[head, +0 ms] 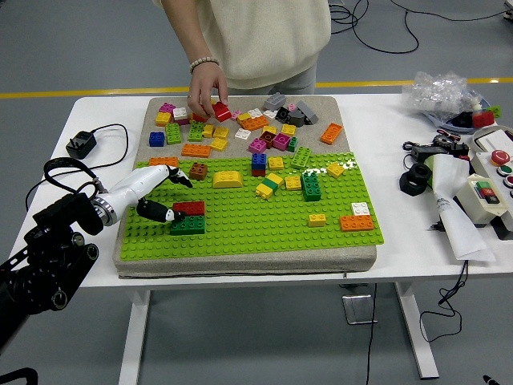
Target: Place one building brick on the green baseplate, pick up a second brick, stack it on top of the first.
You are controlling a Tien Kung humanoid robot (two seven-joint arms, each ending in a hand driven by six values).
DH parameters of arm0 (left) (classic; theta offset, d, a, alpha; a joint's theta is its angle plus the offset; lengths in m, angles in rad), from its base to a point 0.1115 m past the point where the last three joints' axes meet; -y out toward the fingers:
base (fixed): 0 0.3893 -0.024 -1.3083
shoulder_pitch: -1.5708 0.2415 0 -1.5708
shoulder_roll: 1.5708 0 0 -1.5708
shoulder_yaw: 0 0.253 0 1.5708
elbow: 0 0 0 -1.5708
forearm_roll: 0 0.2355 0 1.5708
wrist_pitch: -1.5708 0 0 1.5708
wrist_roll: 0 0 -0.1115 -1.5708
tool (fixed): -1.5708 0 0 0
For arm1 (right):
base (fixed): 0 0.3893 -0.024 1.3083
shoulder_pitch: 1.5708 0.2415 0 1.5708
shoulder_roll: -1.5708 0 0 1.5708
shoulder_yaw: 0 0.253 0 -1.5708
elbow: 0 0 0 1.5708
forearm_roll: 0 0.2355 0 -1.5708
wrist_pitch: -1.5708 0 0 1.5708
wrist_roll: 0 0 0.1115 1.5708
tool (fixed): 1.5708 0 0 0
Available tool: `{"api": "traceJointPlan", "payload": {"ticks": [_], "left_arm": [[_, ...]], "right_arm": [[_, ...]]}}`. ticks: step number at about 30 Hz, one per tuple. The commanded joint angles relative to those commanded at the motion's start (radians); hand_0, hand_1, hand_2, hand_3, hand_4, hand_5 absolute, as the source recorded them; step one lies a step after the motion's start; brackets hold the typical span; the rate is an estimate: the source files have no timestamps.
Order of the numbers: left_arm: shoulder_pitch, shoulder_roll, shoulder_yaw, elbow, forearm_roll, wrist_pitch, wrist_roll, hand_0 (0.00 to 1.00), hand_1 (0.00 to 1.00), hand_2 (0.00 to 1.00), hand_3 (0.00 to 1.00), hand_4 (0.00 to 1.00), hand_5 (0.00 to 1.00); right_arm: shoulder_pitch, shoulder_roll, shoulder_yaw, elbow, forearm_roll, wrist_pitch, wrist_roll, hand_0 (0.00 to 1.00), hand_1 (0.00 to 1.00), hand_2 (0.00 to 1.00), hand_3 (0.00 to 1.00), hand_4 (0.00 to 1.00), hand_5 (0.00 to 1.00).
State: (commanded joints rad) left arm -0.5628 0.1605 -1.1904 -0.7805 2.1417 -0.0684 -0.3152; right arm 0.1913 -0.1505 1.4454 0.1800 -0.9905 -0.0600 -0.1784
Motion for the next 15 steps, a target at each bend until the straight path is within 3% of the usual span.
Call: {"api": "traceJointPlan", "payload": {"ticks": [6,14,15], "left_arm": [[-0.016,-0.001,0.004,0.017,-0.005,0.020,-0.002,0.870,0.748,0.624,0.589,0.846,0.159],[-0.024,0.015,0.018,0.011,-0.035,-0.052,0.007,0.880,0.752,0.606,0.570,0.844,0.185],[-0.024,0.015,0.020,0.012,-0.038,-0.062,0.008,0.930,0.808,0.698,0.593,0.902,0.412]], "right_arm": [[0.002,-0.001,-0.001,0.000,0.002,-0.001,0.001,0.786,0.731,0.777,0.703,0.914,0.640],[0.001,-0.002,0.001,0.000,0.000,0.000,-0.001,0.786,0.727,0.777,0.702,0.915,0.641],[0.001,-0.003,0.001,0.000,0.000,0.000,0.000,0.786,0.727,0.777,0.699,0.916,0.642]]}}
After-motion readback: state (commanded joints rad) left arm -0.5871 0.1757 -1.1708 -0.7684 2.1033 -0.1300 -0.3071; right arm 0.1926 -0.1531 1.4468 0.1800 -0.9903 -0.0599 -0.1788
